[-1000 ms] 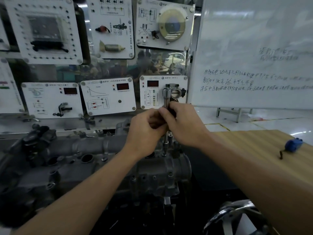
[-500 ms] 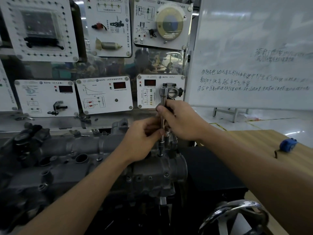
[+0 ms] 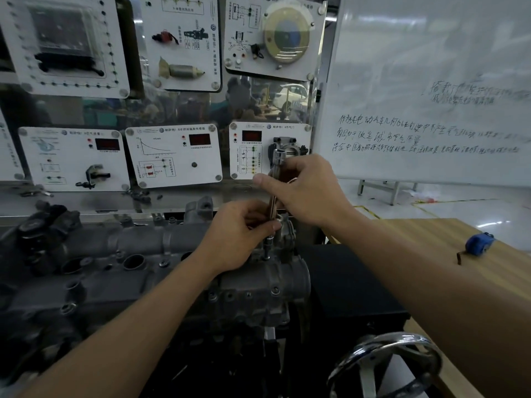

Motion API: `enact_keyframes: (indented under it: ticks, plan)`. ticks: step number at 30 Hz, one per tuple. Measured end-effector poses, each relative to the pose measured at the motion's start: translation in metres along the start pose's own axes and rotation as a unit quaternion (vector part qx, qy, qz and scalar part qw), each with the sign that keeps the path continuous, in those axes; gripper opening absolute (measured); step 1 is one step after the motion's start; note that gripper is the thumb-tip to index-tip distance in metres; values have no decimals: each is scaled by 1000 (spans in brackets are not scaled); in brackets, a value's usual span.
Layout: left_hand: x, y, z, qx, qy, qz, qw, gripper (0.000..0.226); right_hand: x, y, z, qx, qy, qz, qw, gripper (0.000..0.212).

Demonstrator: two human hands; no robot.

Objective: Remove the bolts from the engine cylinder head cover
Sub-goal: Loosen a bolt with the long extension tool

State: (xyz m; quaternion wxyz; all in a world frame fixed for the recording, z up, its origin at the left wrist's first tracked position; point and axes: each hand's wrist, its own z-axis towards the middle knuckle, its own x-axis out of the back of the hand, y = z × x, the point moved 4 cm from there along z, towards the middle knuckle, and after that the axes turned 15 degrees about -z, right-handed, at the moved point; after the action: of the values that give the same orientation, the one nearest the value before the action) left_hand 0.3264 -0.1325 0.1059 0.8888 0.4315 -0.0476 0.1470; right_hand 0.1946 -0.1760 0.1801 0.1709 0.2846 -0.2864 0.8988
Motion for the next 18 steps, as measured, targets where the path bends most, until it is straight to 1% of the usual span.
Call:
enact_keyframes:
  ticks: [3,6,8,10,12,14,16,17,18]
  plan:
    - [1,-2,1,-2,28,23,999,24,3,2,0,-28,31,2,999,38]
    - [3,-1,2,-1,52,42,998,28,0,0,-1,-27,28,19,999,29]
    - [5,0,2,0,55,46,997,29,-5,-2,0,-16,-6,43,999,22]
    - [4,1,3,8,13,-10,1000,19,-10,-3,2,-2,-55,36,998,20]
    - [1,3,2,15,-33,-65,997,27,-10,-3,4,13,-101,16,995,22]
    - [0,3,1,12,-53,-85,995,27,-7,-2,5,17,-144,21,989,23]
    - [-1,1,1,10,-40,-73,996,21,-2,-2,5,18,-174,23,984,23]
    - [0,1,2,12,-20,-65,998,19,2,-3,5,19,-169,9,985,25]
    - [0,1,3,13,1,-57,998,18,5,-5,6,21,-147,-15,989,31]
